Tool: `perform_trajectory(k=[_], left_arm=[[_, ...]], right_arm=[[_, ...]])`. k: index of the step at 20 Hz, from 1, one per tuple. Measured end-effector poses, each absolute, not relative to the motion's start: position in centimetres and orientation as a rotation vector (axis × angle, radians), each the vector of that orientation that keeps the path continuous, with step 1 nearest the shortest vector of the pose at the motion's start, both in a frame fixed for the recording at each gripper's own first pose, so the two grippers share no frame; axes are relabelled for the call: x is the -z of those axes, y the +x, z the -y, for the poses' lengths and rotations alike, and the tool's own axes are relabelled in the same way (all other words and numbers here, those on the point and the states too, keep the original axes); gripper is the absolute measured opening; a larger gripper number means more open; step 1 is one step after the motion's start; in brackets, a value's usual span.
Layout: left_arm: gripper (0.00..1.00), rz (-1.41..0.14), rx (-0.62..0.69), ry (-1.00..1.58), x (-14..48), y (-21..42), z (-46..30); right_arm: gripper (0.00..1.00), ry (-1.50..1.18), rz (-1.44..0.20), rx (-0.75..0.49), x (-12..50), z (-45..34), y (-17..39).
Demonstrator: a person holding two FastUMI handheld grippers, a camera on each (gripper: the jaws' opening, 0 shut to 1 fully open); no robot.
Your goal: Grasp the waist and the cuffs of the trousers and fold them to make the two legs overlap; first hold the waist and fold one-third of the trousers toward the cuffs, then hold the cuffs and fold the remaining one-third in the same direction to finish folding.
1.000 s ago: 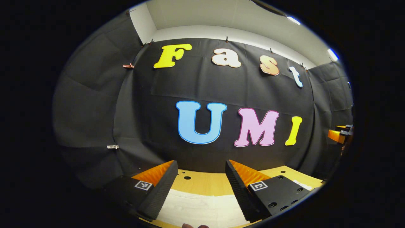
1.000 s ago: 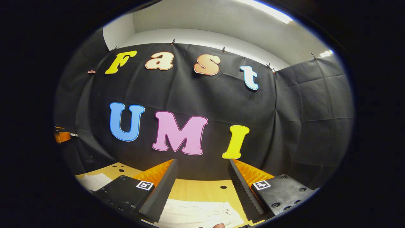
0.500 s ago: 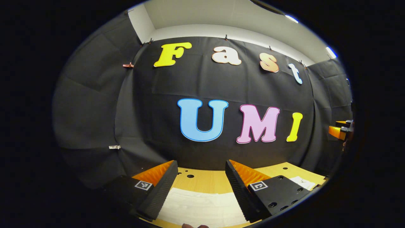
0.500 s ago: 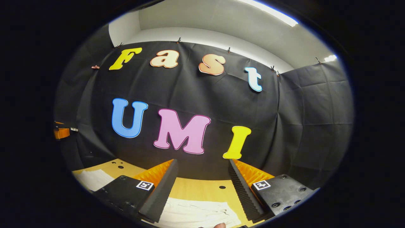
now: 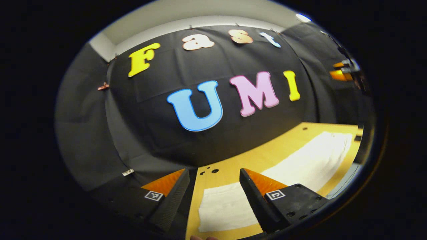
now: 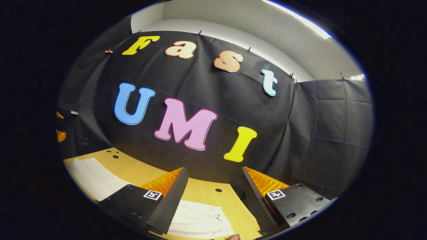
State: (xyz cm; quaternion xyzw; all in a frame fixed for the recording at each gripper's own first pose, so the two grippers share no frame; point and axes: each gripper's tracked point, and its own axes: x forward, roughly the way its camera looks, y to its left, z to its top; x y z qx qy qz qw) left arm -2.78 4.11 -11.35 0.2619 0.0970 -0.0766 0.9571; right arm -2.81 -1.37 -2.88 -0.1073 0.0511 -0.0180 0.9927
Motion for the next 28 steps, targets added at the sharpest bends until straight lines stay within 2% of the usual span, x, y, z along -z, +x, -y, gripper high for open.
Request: perform_trajectory(k=[3,12,16,20,26,28], left_arm=[[0.96,-0.270,0.284,0.786,16.0,-3.4,-4.0],[0.95,-0.511,0.643,1.215,30.2,-7.3,-6.2],[0.95,-0.589,0.708,1.381,34.3,-7.8,-8.7],[0.95,-0.636,0.661,1.455,36.2,-5.8,-10.5],[0.95,-0.713,0.756,1.503,38.8,-5.5,-10.8],[0.88,-0.728,0.755,1.528,38.9,-5.1,-11.2]], right_arm=[[0.97,-0.222,-0.123,0.063,3.4,2.4,-3.3],[0.98,-0.221,-0.156,0.122,4.3,4.4,-4.9],[0.97,-0.227,-0.177,0.138,4.9,5.2,-5.7],[0.98,-0.237,-0.200,0.146,5.5,5.8,-6.3],[0.98,-0.256,-0.235,0.170,6.8,7.2,-7.4],[0.98,-0.268,-0.247,0.176,7.2,7.7,-7.8]])
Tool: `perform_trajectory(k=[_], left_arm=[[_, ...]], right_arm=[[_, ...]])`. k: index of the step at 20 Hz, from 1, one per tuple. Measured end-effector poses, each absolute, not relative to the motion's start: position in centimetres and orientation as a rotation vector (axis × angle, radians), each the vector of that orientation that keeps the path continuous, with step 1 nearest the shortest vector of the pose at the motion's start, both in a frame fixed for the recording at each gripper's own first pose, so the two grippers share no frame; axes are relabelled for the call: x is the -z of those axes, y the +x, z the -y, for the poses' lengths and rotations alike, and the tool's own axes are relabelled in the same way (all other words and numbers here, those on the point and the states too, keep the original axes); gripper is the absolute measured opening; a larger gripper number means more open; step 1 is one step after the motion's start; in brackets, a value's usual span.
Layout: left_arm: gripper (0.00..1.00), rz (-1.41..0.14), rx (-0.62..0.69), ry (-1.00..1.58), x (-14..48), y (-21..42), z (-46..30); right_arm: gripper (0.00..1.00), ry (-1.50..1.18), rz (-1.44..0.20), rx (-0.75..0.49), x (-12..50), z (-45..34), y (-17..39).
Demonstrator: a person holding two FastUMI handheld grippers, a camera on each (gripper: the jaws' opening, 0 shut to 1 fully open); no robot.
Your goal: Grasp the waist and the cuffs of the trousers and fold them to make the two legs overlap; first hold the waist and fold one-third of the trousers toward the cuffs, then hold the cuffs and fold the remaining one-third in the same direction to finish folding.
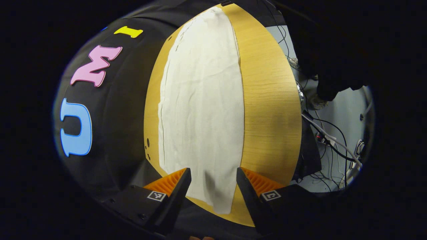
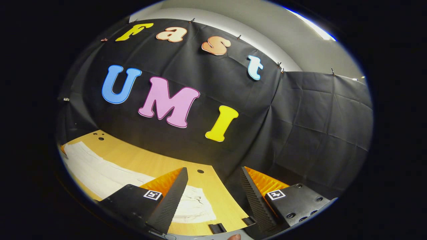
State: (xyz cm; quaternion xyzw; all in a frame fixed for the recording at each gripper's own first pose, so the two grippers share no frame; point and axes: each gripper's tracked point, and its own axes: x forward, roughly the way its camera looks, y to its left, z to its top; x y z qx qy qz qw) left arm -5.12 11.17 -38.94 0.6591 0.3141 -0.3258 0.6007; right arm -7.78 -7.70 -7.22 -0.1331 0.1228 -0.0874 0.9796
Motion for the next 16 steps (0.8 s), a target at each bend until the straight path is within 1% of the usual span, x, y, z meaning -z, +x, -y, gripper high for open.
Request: perform_trajectory(k=[1,3,6,7,8,10,11,13,16], left_arm=[[0.84,-0.732,0.743,1.538,39.0,-4.5,-11.3],[0.84,-0.767,0.716,1.527,39.3,-3.4,-11.9],[0.81,-0.849,0.683,1.497,39.9,-2.2,-12.5],[0.70,-0.870,0.679,1.500,40.4,-2.0,-12.7],[0.64,-0.887,0.678,1.505,40.5,-1.9,-13.1],[0.34,-0.923,0.669,1.505,41.3,-1.5,-13.1],[0.12,-0.929,0.661,1.501,41.6,-1.3,-12.9],[0.07,-0.947,0.638,1.494,41.4,-1.6,-13.0],[0.07,-0.981,0.618,1.478,41.5,-1.4,-13.1]], right_arm=[[0.98,-0.276,-0.253,0.178,7.4,7.9,-7.9],[0.98,-0.290,-0.271,0.176,8.4,8.3,-8.1],[0.98,-0.330,-0.321,0.147,11.2,8.5,-8.2],[0.98,-0.354,-0.343,0.126,12.5,8.4,-8.0],[0.98,-0.386,-0.362,0.101,13.8,8.3,-7.8],[0.98,-0.464,-0.397,0.032,16.3,7.8,-7.1],[0.98,-0.505,-0.417,-0.014,17.8,7.3,-6.9],[0.97,-0.595,-0.470,-0.142,21.8,6.1,-6.2],[0.97,-0.773,-0.528,-0.344,26.8,5.0,-6.6]])
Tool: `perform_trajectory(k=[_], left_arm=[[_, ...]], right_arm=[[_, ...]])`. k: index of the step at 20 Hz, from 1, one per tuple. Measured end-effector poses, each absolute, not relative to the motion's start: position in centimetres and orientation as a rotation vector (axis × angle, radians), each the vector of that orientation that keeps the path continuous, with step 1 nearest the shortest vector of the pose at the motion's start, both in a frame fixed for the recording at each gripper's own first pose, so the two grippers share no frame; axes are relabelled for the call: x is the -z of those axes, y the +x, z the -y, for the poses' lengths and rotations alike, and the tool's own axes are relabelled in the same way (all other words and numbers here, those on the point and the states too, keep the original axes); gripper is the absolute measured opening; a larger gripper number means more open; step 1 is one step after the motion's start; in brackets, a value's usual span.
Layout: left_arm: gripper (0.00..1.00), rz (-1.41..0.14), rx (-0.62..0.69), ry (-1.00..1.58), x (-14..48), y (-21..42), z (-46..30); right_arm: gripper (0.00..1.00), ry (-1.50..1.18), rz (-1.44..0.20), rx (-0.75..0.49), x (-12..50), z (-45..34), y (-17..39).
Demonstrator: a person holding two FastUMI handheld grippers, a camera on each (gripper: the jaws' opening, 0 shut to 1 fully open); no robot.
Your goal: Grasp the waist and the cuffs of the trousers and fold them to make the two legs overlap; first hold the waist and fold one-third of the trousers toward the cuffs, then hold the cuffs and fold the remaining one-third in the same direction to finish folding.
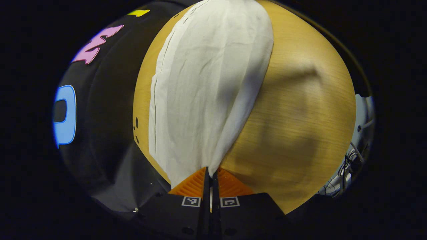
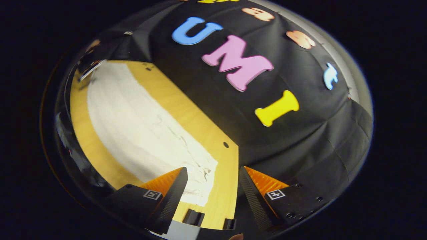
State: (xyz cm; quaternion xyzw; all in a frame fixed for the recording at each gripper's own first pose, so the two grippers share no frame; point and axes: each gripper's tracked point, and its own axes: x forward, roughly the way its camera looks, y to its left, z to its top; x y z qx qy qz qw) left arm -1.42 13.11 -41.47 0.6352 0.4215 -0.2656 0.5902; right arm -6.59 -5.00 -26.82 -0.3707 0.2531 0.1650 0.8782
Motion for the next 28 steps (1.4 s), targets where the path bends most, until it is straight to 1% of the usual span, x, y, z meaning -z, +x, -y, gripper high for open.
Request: perform_trajectory(k=[3,6,9,12,13,14,17,21,22,23,24,25,26,27,28], left_arm=[[0.07,-1.004,0.610,1.476,41.5,-1.3,-13.0],[0.07,-1.015,0.598,1.473,41.6,-1.1,-13.1],[0.07,-1.021,0.591,1.487,41.8,-0.9,-13.0],[0.07,-1.034,0.583,1.498,41.7,-0.8,-13.1],[0.07,-1.036,0.580,1.502,41.7,-0.8,-13.0],[0.07,-1.034,0.578,1.507,41.7,-0.8,-12.9],[0.07,-1.027,0.574,1.516,41.9,-0.7,-13.0],[0.07,-1.006,0.583,1.535,42.0,-0.3,-12.7],[0.07,-1.000,0.587,1.540,42.0,-0.4,-12.7],[0.07,-0.994,0.591,1.542,42.0,-0.4,-12.8],[0.06,-0.989,0.594,1.541,42.0,-0.4,-12.8],[0.06,-0.983,0.594,1.546,42.0,-0.4,-12.8],[0.06,-0.974,0.585,1.560,41.9,-0.4,-13.1],[0.07,-0.958,0.579,1.574,41.9,-0.3,-13.0],[0.07,-0.944,0.574,1.581,41.9,-0.2,-13.0]], right_arm=[[0.96,-0.918,-0.583,-0.543,33.1,4.6,-8.1],[0.96,-1.024,-0.661,-0.674,38.0,5.9,-10.3],[0.96,-1.108,-0.733,-0.720,42.1,8.8,-10.8],[0.95,-1.149,-0.777,-0.753,44.4,10.0,-10.4],[0.95,-1.175,-0.759,-0.754,44.7,10.0,-9.6],[0.92,-1.205,-0.735,-0.755,45.0,10.2,-8.8],[0.91,-1.266,-0.680,-0.774,45.5,9.9,-6.9],[0.87,-1.299,-0.648,-0.805,46.5,9.3,-5.1],[0.77,-1.305,-0.645,-0.814,46.7,9.1,-4.9],[0.76,-1.310,-0.643,-0.825,47.2,9.0,-4.6],[0.64,-1.313,-0.665,-0.856,47.9,8.9,-4.9],[0.40,-1.320,-0.694,-0.887,48.8,8.8,-5.4],[0.16,-1.323,-0.689,-0.911,48.6,8.7,-5.5],[0.10,-1.326,-0.688,-0.909,48.8,8.7,-5.5],[0.09,-1.311,-0.687,-0.911,48.7,8.8,-5.4]])
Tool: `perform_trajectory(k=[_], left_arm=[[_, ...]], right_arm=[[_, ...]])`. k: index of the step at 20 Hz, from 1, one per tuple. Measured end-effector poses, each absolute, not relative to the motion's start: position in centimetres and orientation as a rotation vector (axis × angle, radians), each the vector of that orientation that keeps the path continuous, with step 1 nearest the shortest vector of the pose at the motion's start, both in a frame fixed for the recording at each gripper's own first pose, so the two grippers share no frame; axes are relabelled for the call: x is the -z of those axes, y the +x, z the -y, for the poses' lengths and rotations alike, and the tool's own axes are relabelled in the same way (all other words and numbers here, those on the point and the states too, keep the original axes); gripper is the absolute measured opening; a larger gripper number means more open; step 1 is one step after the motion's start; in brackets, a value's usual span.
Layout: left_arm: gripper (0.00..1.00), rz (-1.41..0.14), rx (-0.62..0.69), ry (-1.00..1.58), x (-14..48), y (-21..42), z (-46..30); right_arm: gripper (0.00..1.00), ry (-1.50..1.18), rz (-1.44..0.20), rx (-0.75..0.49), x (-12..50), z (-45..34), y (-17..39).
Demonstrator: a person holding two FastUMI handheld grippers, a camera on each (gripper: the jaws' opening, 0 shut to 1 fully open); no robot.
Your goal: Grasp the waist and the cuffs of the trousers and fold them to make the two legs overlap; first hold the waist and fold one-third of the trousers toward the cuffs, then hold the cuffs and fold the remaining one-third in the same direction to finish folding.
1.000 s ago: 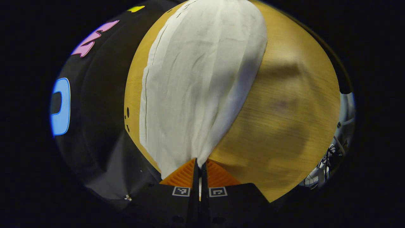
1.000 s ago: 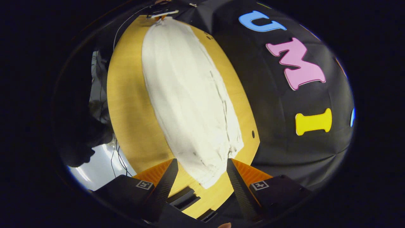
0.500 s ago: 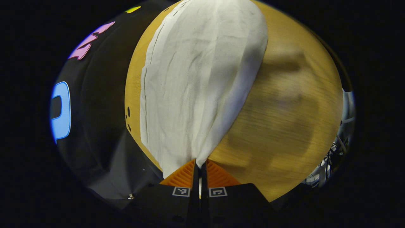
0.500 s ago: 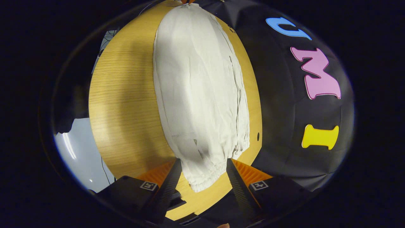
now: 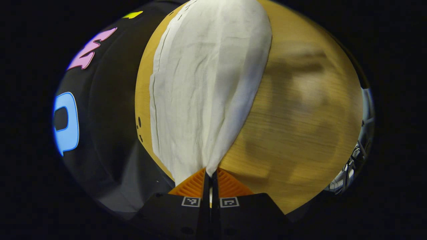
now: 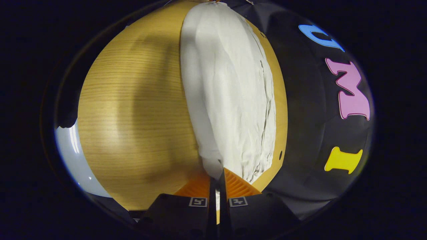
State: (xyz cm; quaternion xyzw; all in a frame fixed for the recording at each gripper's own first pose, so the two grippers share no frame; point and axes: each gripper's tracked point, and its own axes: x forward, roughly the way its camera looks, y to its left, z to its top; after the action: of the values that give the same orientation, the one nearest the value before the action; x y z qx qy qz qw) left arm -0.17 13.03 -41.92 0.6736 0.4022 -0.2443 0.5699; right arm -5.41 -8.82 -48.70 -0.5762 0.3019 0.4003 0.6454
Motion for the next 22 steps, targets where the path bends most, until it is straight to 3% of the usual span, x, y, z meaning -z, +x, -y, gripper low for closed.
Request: perform_trajectory(k=[4,9,13,14,15,22], left_arm=[[0.05,-0.983,0.589,1.508,42.0,-0.4,-12.8],[0.06,-0.998,0.532,1.332,39.1,0.5,-11.6],[0.05,-0.987,0.450,1.208,36.3,4.3,-11.5],[0.05,-0.986,0.427,1.196,35.9,5.7,-11.8],[0.05,-0.987,0.401,1.184,35.5,6.9,-11.8],[0.05,-1.026,0.302,1.162,35.9,13.5,-11.2]], right_arm=[[0.05,-1.235,-0.805,-0.927,48.5,9.2,-5.7],[0.05,-1.118,-0.737,-0.798,43.5,8.2,-1.8],[0.05,-1.063,-0.708,-0.703,40.8,8.7,2.4],[0.10,-1.054,-0.707,-0.669,40.5,8.8,3.6],[0.05,-1.043,-0.708,-0.636,40.2,9.1,4.8],[0.05,-0.952,-0.741,-0.526,42.0,7.8,11.7]])
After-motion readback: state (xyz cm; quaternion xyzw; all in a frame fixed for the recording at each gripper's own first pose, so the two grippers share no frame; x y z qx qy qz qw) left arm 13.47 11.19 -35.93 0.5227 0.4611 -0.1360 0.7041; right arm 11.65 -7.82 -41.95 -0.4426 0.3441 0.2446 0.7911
